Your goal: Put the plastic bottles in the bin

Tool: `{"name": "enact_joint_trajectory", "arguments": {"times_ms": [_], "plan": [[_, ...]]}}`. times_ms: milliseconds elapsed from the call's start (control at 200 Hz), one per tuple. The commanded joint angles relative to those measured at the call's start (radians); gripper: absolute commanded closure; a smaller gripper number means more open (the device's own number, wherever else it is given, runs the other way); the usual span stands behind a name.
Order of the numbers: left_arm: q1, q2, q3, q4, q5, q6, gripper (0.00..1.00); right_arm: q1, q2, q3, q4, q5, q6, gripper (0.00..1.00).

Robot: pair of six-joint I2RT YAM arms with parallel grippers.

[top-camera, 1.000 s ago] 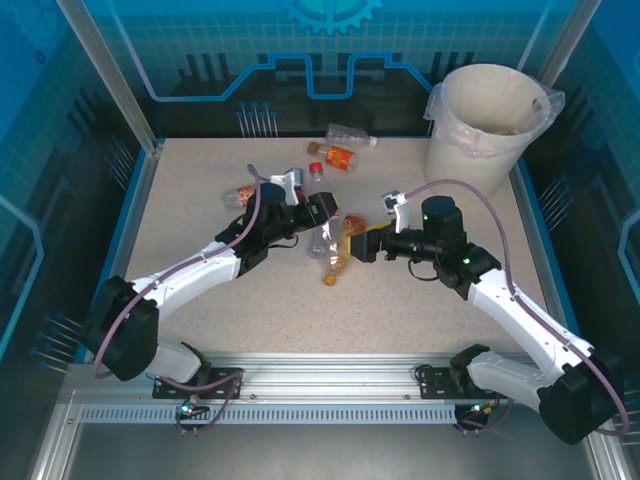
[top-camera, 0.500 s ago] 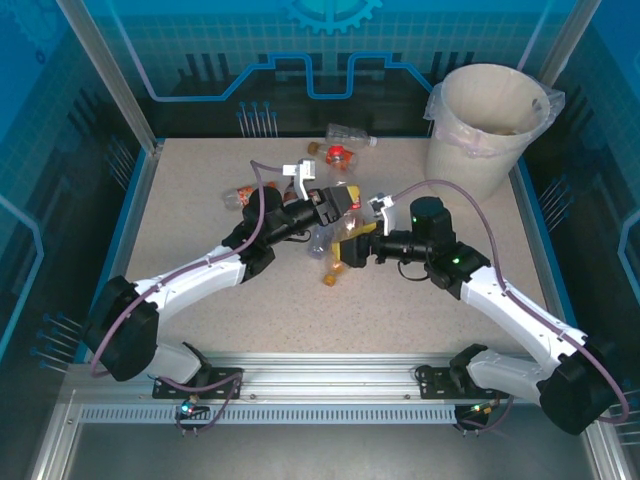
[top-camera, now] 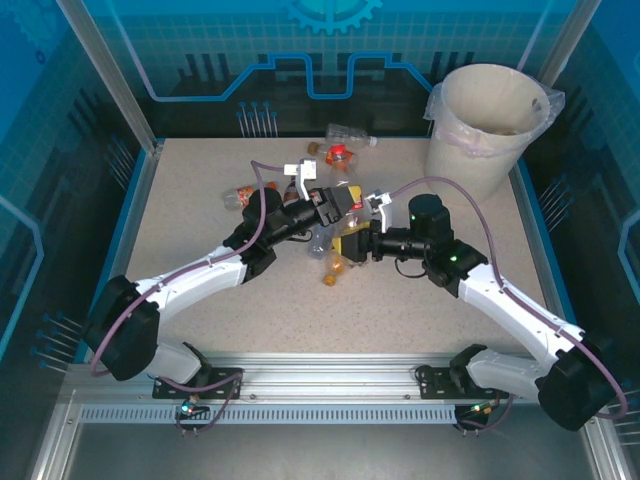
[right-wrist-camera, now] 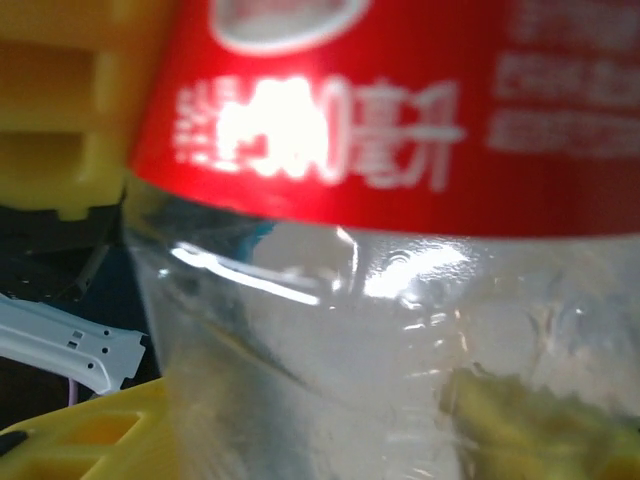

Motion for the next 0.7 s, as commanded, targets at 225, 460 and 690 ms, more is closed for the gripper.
{"name": "enact_joint_trajectory", "arguments": {"times_ms": [225,460,690], "plan": [[-0.007,-0.002,0.006,-0.005,-0.015,0.025,0.46,0.008,0.005,0.03,-0.065,0.023,-0.035,0.51],[-0.007,-0.041,0.002,-0.053,-0.062,0.043,0.18,-0.036,-0.002,0.025,-0.098,0.063,-0.021,0.56],[-0.007,-0.108,0.1,-0.373,-0.185,0.055,0.01,-0.207,0.019,0.078,-0.207,0.08,-0.024,0.6]]}}
